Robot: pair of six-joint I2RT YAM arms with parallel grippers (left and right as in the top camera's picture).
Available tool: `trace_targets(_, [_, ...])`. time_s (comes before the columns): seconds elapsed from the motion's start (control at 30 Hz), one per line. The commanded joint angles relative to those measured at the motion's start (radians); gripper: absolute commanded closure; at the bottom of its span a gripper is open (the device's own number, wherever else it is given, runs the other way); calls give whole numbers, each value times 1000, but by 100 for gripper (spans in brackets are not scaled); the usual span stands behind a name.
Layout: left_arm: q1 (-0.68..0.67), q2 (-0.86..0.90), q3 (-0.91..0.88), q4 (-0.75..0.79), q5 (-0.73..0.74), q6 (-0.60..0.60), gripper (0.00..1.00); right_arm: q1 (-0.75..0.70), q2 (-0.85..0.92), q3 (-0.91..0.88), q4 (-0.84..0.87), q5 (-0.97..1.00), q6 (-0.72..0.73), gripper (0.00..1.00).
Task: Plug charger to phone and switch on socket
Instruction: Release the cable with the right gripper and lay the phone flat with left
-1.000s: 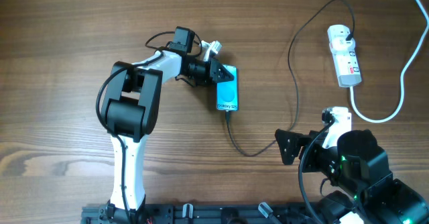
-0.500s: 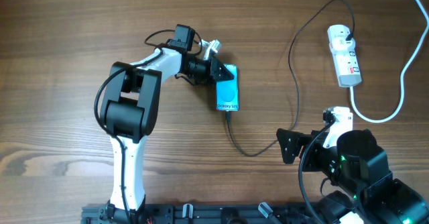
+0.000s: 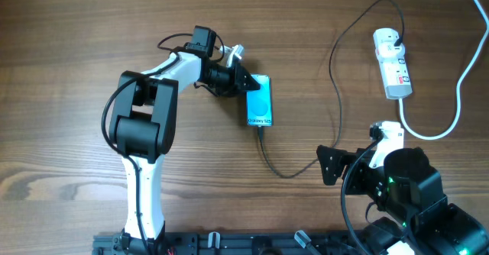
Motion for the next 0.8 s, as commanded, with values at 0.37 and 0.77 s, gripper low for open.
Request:
trace_targets(0.37, [85,35,-19,-98,-300,10,72,-2,2,10,-7,26,21,1])
trace_targets(0.77, [173,-585,72,-503,-391,170,68,-2,2,10,32,161,21,14])
